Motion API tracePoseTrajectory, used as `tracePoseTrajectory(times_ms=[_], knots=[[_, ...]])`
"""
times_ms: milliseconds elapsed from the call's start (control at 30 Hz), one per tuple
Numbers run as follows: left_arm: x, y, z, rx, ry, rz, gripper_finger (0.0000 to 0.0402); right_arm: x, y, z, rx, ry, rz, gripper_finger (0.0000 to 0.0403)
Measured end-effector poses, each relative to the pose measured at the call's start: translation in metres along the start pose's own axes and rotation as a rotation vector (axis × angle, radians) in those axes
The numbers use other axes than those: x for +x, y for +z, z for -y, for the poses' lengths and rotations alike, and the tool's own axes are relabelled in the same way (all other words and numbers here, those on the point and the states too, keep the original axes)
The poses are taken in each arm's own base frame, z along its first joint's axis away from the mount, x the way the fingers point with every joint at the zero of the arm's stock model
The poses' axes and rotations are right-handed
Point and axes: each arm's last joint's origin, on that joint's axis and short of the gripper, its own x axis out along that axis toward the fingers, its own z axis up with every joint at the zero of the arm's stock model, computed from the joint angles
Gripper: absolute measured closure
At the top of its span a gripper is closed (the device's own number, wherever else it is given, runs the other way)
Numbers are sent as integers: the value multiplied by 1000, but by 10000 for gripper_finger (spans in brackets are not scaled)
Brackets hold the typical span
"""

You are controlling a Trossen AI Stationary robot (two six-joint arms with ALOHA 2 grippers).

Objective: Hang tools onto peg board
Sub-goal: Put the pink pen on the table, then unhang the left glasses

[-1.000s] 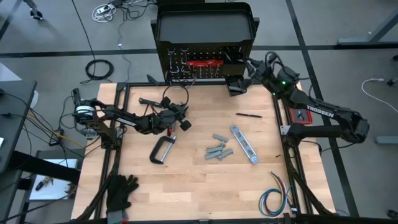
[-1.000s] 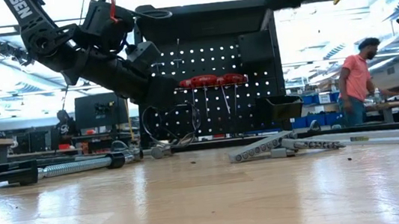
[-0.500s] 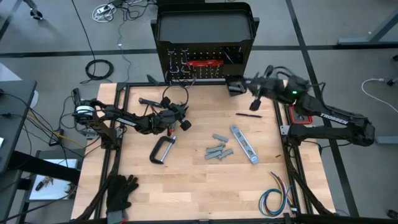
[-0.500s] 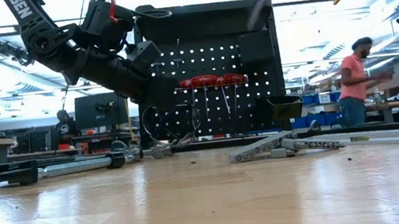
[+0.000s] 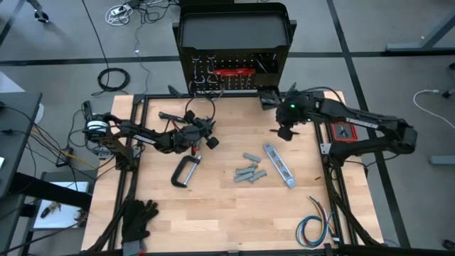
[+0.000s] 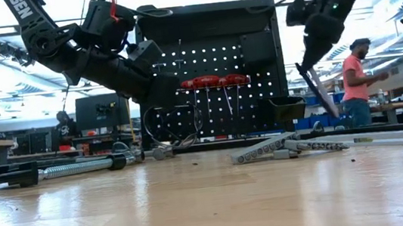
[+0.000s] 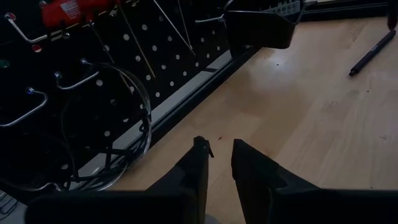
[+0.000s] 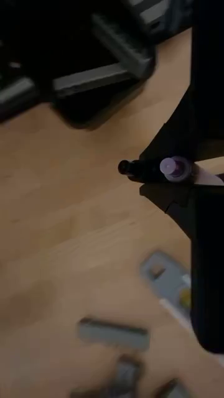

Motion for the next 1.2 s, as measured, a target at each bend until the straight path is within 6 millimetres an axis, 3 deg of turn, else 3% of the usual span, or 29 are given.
tracePoseTrajectory(times_ms=[233,400,533,633,733,967,1067,1200], knots=[[0,0,0,3,0,-3,328,27,7,1,-23,8,-293,359],[0,-2,0,12,-1,-14,328,58,4,-2,-32,35,-417,291],[0,-2,0,14,-1,-17,328,66,6,-2,-56,42,-399,227],[0,-2,0,13,-2,-17,326,56,16,0,-83,27,-281,191],[0,-2,0,11,-2,-17,326,32,36,4,-108,-27,-40,167],[0,-2,1,-14,-26,-15,325,-30,77,11,-130,-180,575,162],[0,-2,2,-16,-46,-15,325,-35,83,7,-160,-268,621,171],[0,-2,2,-17,-48,-14,325,-29,96,8,-219,-359,520,185]])
